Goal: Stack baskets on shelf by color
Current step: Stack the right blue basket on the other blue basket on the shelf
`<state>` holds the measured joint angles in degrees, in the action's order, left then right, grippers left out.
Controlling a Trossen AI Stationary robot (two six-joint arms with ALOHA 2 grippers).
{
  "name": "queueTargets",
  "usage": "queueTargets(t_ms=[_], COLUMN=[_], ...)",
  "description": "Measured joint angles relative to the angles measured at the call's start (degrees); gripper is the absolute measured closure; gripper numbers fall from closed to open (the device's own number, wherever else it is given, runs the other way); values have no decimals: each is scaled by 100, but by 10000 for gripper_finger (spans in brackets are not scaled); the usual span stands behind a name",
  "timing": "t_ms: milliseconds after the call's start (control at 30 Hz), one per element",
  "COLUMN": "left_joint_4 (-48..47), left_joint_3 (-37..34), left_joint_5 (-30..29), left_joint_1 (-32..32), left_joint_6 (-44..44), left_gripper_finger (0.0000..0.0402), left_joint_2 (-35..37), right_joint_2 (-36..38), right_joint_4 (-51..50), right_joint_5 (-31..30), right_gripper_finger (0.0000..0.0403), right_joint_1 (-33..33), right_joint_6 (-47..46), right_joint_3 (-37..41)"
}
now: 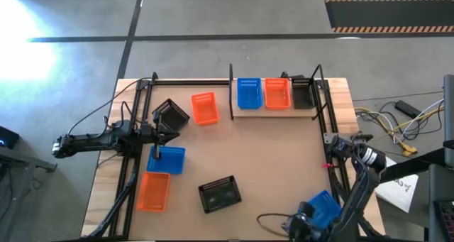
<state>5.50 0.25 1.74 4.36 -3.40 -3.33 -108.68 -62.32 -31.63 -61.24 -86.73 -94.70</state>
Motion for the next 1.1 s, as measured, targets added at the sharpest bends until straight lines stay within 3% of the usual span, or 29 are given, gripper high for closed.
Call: queueTargets(t_ms=[133,267,567,667,900,1100], left_joint_4=[-1,0,6,7,11,10], left_joint_3=[0,0,-1,0,0,-1], left_joint_5=[-1,0,0,0,2,2], left_joint_1=[2,1,1,0,0,0], left_joint_6=[0,0,0,6,746,754], left_gripper_finger=[402,402,402,402,402,402], left_joint_2=[-1,0,0,0,0,0], right_joint_2=[-109,-215,-6,-11,-19,-18], right_joint_4=[-545,-886,-1353,-1804,-1023,-970], right_joint_5=[1061,1813,2379,2890,2711,2739], right_gripper_finger=[348,309,214,208,224,245], right_joint_1=[-102,-135,-124,-126,-114,-86], right_joint_6=[-1540,-2230,-2908,-3189,-2950,-2796], right_joint_3=[-76,-67,-71,-44,282,622])
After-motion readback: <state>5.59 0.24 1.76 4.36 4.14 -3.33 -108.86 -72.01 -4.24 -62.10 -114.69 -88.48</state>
